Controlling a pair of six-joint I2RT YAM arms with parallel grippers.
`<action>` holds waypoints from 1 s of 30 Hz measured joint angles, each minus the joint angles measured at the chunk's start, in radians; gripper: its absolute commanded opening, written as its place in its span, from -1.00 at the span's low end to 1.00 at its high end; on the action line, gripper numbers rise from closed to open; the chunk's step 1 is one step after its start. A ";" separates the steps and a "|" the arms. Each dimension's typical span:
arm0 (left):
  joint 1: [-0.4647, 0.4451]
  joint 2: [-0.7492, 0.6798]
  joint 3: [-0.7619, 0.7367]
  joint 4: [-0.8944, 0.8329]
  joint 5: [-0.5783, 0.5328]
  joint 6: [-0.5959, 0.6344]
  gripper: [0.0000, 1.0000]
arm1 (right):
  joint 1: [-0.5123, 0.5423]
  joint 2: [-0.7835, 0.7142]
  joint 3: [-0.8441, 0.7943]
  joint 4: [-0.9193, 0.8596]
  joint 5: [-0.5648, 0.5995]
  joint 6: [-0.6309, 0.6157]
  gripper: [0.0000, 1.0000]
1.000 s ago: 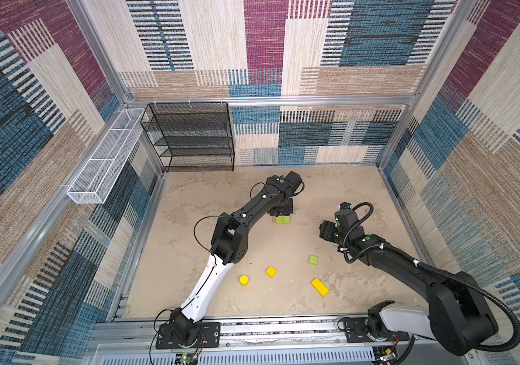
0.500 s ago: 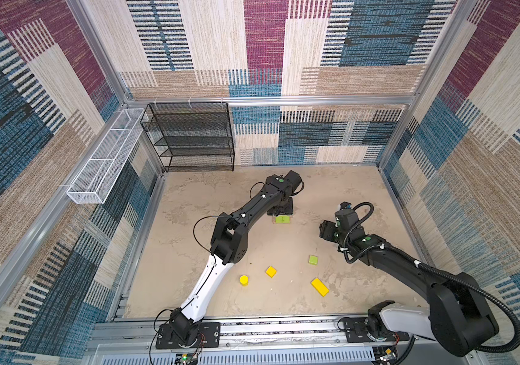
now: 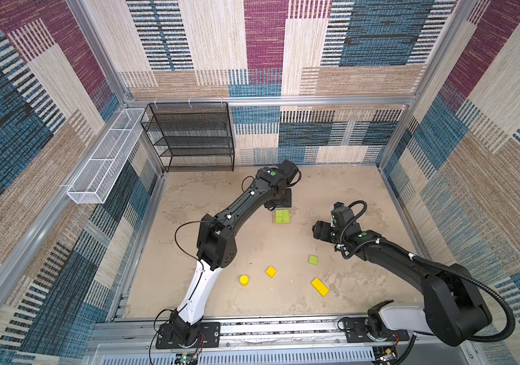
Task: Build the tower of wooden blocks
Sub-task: 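Raise the left gripper away while the right gripper moves over another lime-green cube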
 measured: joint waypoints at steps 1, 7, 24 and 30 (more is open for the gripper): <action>0.001 -0.032 -0.048 0.016 0.013 0.008 0.18 | 0.009 0.001 0.006 -0.008 -0.001 0.000 0.70; 0.041 -0.279 -0.423 0.234 0.066 0.021 0.15 | 0.086 0.016 0.016 -0.086 0.003 0.031 0.64; 0.290 -0.589 -0.932 0.603 0.187 0.008 0.05 | 0.238 0.016 0.002 -0.285 0.038 0.259 0.50; 0.295 -0.578 -0.937 0.679 0.272 -0.008 0.02 | 0.276 0.061 0.025 -0.315 0.046 0.296 0.50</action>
